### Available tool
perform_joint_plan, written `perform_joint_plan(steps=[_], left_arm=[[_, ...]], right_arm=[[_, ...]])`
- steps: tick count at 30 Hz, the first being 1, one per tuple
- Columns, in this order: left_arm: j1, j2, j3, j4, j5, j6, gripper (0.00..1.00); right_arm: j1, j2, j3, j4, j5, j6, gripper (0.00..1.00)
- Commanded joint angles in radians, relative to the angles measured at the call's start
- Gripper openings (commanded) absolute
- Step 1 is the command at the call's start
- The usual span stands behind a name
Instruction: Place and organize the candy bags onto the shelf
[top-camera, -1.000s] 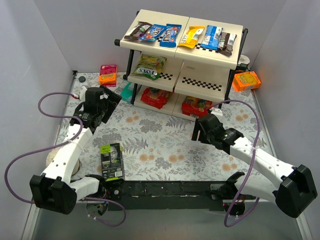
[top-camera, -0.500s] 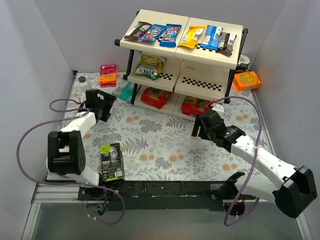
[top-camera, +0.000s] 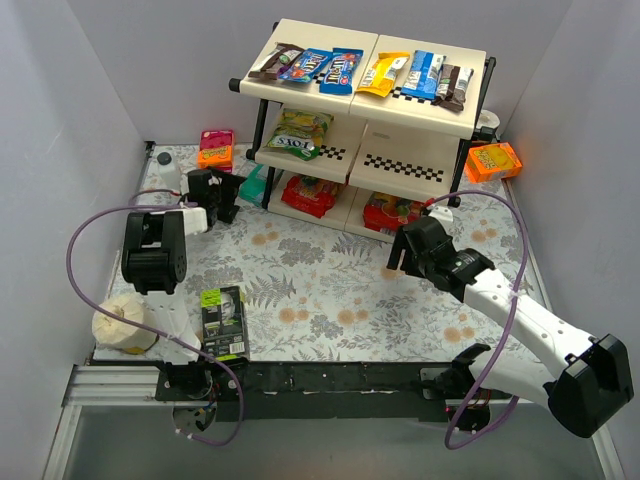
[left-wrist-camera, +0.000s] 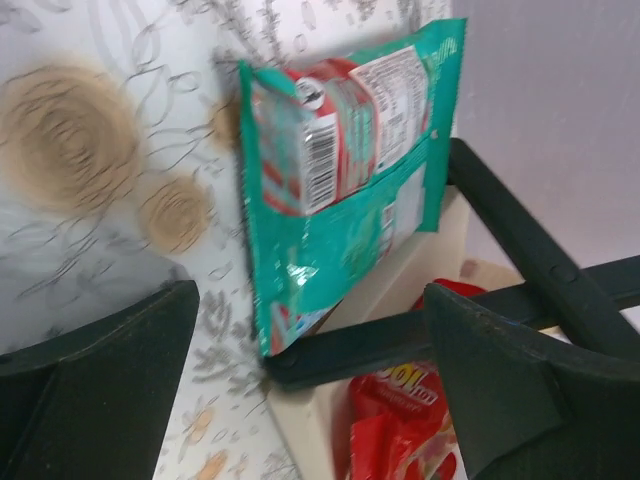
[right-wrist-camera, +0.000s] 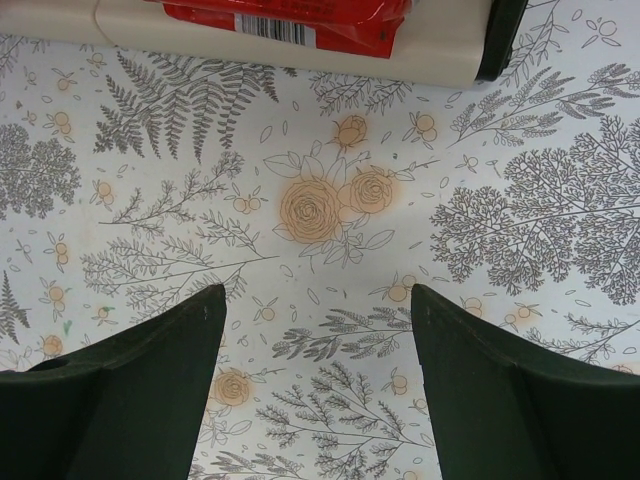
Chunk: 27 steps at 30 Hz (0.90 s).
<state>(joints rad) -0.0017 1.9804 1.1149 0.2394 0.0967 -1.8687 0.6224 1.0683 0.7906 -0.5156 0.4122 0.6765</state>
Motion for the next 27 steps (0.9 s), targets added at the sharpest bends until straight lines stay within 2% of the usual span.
perform_joint_plan(steps=[1, 12, 16, 17, 22, 23, 24, 27], left_arm=[[0.000, 0.066, 0.054, 0.058, 0.000, -0.046, 0.93], [-0.001, 0.190, 0.120, 0.120, 0.081, -0.057, 0.71], [-0.006, 0.213, 0.154, 0.104, 0.086, -0.037, 0.52], [-0.006, 0.216, 0.163, 0.091, 0.086, -0.032, 0.41], [-0.006, 0.201, 0.163, 0.072, 0.064, -0.017, 0.17], [-0.006, 0.199, 0.163, 0.067, 0.064, -0.012, 0.07], [-0.006, 0.198, 0.163, 0.061, 0.063, -0.007, 0.02], [-0.007, 0.186, 0.149, 0.038, 0.060, -0.001, 0.00]], right_arm=[[-0.019, 0.005, 0.032, -0.015, 0.008, -0.002, 0.82], [-0.053, 0.018, 0.027, -0.024, -0.004, -0.012, 0.80], [-0.070, 0.027, 0.030, -0.024, -0.013, -0.020, 0.80], [-0.073, 0.031, 0.032, -0.024, -0.016, -0.023, 0.79], [-0.087, 0.038, 0.039, -0.021, -0.030, -0.029, 0.79], [-0.087, 0.038, 0.038, -0.020, -0.033, -0.031, 0.79], [-0.089, 0.038, 0.038, -0.020, -0.038, -0.031, 0.79], [-0.092, 0.036, 0.032, -0.015, -0.047, -0.031, 0.79]])
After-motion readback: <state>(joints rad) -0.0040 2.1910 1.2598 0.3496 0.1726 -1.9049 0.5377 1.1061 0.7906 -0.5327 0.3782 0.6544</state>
